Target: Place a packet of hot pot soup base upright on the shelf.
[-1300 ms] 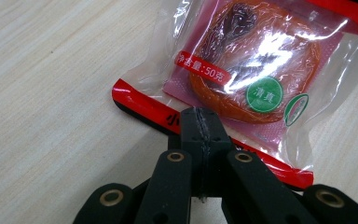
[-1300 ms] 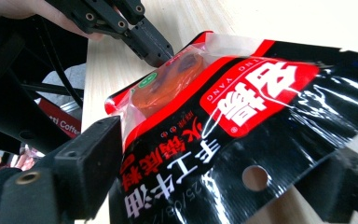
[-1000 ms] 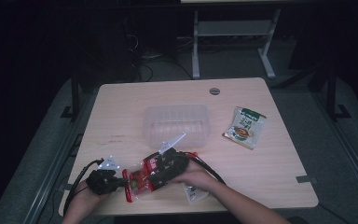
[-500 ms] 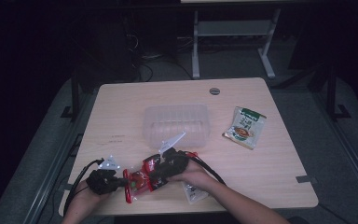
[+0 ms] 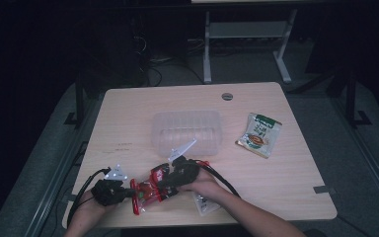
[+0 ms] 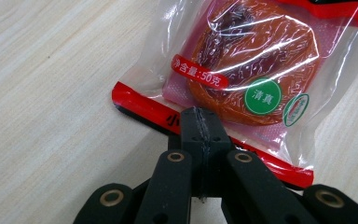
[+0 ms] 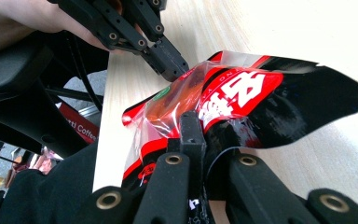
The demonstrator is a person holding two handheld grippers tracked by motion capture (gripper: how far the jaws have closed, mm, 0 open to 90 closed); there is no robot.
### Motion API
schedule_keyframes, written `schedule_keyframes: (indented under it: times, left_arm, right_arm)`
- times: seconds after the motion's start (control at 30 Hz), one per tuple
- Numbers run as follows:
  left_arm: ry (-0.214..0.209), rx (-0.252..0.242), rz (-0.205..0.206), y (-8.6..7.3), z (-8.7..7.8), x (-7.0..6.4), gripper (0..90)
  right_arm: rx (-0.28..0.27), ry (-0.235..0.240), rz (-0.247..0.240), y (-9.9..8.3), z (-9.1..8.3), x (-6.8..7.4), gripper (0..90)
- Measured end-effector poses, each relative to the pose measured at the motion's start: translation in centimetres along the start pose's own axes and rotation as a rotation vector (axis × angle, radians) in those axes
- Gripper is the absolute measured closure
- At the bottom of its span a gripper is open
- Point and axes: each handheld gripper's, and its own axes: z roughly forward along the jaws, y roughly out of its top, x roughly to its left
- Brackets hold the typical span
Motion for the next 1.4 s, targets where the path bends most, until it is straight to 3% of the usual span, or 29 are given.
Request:
schedule_keyframes:
  times: [0.23, 0.4, 0.6, 0.77, 1.1, 1.4]
  left_arm:
    - [-0.001, -0.009, 0.003, -0.1, -0.3, 0.2, 89.7]
    - [0.001, -0.032, 0.023, 0.2, -0.4, 0.0, 89.6]
    - [-0.004, -0.05, 0.033, 0.3, -0.4, -0.1, 87.1]
    - [0.013, -0.043, 0.041, 0.2, -0.3, -0.1, 76.3]
    - [0.034, -0.088, 0.034, 0.4, -0.4, 0.0, 55.0]
    - [0.037, -0.095, 0.029, 0.3, -0.3, 0.2, 46.4]
  right_arm:
    - [-0.025, 0.019, -0.023, 0.3, -0.6, 0.3, 89.5]
    - [-0.057, 0.061, -0.022, 0.5, -1.3, 0.7, 90.0]
    - [-0.083, 0.073, -0.06, 1.1, -2.4, 1.5, 90.0]
    - [-0.107, 0.059, -0.068, 1.2, -3.5, 1.5, 90.0]
    - [-0.157, 0.029, -0.068, 1.5, -5.9, 1.4, 90.0]
    - [-0.215, -0.021, -0.061, 1.7, -8.7, 0.8, 90.0]
